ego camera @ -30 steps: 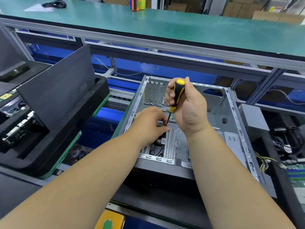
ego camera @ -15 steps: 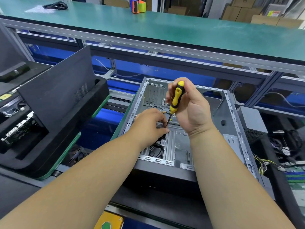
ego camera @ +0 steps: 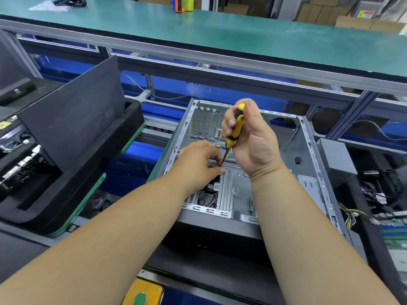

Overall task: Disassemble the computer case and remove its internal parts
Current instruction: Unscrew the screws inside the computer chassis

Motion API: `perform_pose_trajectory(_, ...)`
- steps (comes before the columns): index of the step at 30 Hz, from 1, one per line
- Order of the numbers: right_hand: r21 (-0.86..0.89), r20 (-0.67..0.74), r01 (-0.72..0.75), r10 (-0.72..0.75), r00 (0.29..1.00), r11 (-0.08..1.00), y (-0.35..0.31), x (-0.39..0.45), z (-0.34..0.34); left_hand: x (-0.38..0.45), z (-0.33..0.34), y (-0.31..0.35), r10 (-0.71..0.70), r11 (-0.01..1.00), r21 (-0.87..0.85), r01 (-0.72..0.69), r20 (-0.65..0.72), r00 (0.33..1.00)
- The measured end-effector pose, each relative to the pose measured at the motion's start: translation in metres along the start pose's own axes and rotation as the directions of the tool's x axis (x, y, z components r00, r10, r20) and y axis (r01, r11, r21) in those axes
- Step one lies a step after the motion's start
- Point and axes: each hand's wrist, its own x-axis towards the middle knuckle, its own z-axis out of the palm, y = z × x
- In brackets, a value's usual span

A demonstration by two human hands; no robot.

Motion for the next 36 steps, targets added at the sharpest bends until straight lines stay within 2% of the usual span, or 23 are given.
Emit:
perform_pose_trajectory(7, -0.074, -0.039, 0.022, -0.024, 0.999, 0.997, 0.0018, 0.0007, 0.0007, 0.0002, 0.0, -0.0004, -0.01, 1.0, 0.009, 0.01, 0.009, 1.0)
perform_pose_trajectory(12, -0.035, -0.059, -0.037, 0.034, 0.998, 0.999, 0.0023, 0.0025, 0.0029, 0.0003, 0.0001, -0.0001, 0.002, 1.0, 0.016, -0.002, 0.003, 1.0)
perform_pose_trajectory(19, 0.006, -0.063, 0.007, -0.007, 0.998, 1.0, 0.0059, 0.0013, 0.003, 0.0013, 0.002, -0.0024, 0.017, 1.0, 0.013, -0.017, -0.008, 1.0)
perform_pose_trajectory(25, -0.125, -0.037, 0.05, -0.055, 0.998, 0.991, 0.0031, 0.001, -0.0022, 0.0018, 0.0025, -0.0035, 0.016, 0.999, 0.044, -0.016, 0.001, 1.0)
perform_pose_trajectory(31, -0.061, -0.063, -0.036, 0.032, 0.997, 0.997, 0.0064, 0.0035, -0.0002, 0.0017, 0.003, -0.0038, 0.022, 0.999, 0.043, -0.022, -0.006, 1.0)
perform_pose_trajectory(36, -0.058, -0.046, 0.006, -0.009, 0.999, 0.998, 0.0082, 0.002, 0.0032, 0.0013, 0.0029, -0.0035, 0.022, 0.999, 0.026, -0.022, -0.011, 1.0)
